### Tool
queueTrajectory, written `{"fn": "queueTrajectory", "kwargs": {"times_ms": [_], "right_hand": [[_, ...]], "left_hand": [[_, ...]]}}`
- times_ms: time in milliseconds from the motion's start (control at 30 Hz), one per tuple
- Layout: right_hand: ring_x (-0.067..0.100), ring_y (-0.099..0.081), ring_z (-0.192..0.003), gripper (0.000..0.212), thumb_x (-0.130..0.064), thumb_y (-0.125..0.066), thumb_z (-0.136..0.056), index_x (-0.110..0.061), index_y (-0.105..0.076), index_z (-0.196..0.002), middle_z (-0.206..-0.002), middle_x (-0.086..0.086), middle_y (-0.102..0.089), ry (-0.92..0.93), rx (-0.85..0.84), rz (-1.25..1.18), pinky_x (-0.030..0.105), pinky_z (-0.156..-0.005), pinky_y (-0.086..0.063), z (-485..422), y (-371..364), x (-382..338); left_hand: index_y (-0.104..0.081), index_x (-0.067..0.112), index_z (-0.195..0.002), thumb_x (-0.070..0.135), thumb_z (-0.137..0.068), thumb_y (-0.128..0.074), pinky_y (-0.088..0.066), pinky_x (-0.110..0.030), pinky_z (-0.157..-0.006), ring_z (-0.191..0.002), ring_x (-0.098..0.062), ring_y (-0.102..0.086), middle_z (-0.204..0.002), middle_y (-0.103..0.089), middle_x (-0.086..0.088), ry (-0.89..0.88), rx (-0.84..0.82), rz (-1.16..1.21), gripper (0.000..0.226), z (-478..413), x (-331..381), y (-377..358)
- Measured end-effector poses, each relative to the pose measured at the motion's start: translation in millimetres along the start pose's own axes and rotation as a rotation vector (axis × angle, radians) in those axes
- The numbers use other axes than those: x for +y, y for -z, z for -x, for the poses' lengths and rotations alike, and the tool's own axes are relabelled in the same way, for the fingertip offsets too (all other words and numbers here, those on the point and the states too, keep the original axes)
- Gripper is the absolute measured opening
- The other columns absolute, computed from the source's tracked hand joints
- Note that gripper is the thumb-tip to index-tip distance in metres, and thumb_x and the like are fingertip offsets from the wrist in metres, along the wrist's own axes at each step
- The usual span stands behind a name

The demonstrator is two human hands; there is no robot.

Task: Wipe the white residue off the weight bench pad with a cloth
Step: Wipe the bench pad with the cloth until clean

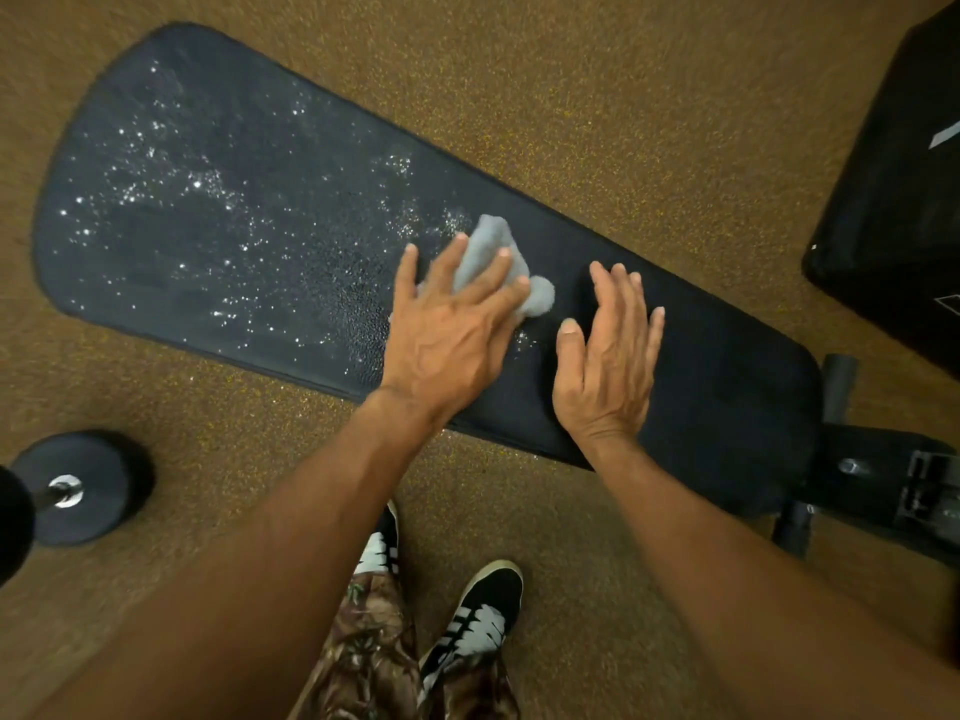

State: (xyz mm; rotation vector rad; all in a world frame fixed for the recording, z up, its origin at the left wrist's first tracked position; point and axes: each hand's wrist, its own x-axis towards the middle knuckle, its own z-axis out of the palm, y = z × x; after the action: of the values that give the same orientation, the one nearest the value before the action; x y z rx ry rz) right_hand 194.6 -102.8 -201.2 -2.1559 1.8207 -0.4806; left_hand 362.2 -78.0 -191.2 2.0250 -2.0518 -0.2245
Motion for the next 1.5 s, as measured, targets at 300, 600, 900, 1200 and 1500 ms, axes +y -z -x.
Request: {"fn": "queueTrajectory", "kwargs": {"times_ms": [300, 600, 900, 1200, 1500], "right_hand": [[0.022, -0.021, -0.152, 0.061, -0.036, -0.034, -0.094, -0.019, -0.036, -0.152, -0.16, 0.006, -0.035, 0.002, 0.017, -0.073, 0.054, -0.124, -0.009, -0.3, 0.0, 2.1], [0.017, -0.022, -0.152, 0.06, -0.037, -0.027, -0.096, -0.021, -0.033, -0.154, -0.159, 0.001, -0.038, -0.045, 0.018, -0.251, 0.046, -0.126, -0.004, 0.4, 2.0, 6.7], [0.019, -0.024, -0.152, 0.059, -0.035, -0.03, -0.096, -0.019, -0.036, -0.152, -0.158, 0.003, -0.04, -0.032, 0.032, -0.234, 0.047, -0.126, -0.005, 0.7, 1.4, 7.4], [0.028, -0.021, -0.153, 0.066, -0.057, -0.027, -0.098, -0.021, -0.034, -0.153, -0.161, 0.01, -0.033, 0.084, -0.012, 0.026, 0.057, -0.123, -0.01, 3.2, 1.2, 2.9], [0.028, -0.02, -0.153, 0.077, -0.07, -0.018, -0.096, -0.021, -0.034, -0.153, -0.162, 0.004, -0.033, 0.09, -0.018, 0.102, 0.059, -0.121, -0.012, 3.0, 0.8, 0.0]], "left_hand": [[-0.072, 0.018, -0.123, 0.028, -0.102, -0.051, -0.038, -0.051, -0.115, -0.133, -0.036, -0.055, -0.132, -0.068, -0.006, 0.053, 0.091, 0.072, 0.031, 26.0, -17.6, 5.3], [-0.07, 0.025, -0.126, 0.036, -0.102, -0.047, -0.031, -0.053, -0.119, -0.142, -0.032, -0.046, -0.141, -0.062, 0.001, -0.219, 0.006, 0.102, 0.035, 57.9, 9.3, -1.0], [-0.071, 0.025, -0.124, 0.037, -0.1, -0.049, -0.037, -0.057, -0.113, -0.136, -0.036, -0.052, -0.137, -0.065, 0.0, 0.005, 0.09, 0.064, 0.035, 43.1, 31.1, -7.2], [-0.066, 0.031, -0.133, 0.04, -0.104, -0.046, -0.032, -0.058, -0.116, -0.14, -0.036, -0.048, -0.143, -0.06, 0.003, -0.014, 0.064, -0.055, 0.036, 75.5, -17.7, 7.0], [-0.065, 0.028, -0.133, 0.037, -0.103, -0.052, -0.038, -0.056, -0.114, -0.139, -0.036, -0.048, -0.143, -0.06, 0.001, -0.176, 0.046, -0.041, 0.034, 112.2, -38.0, 12.2]]}}
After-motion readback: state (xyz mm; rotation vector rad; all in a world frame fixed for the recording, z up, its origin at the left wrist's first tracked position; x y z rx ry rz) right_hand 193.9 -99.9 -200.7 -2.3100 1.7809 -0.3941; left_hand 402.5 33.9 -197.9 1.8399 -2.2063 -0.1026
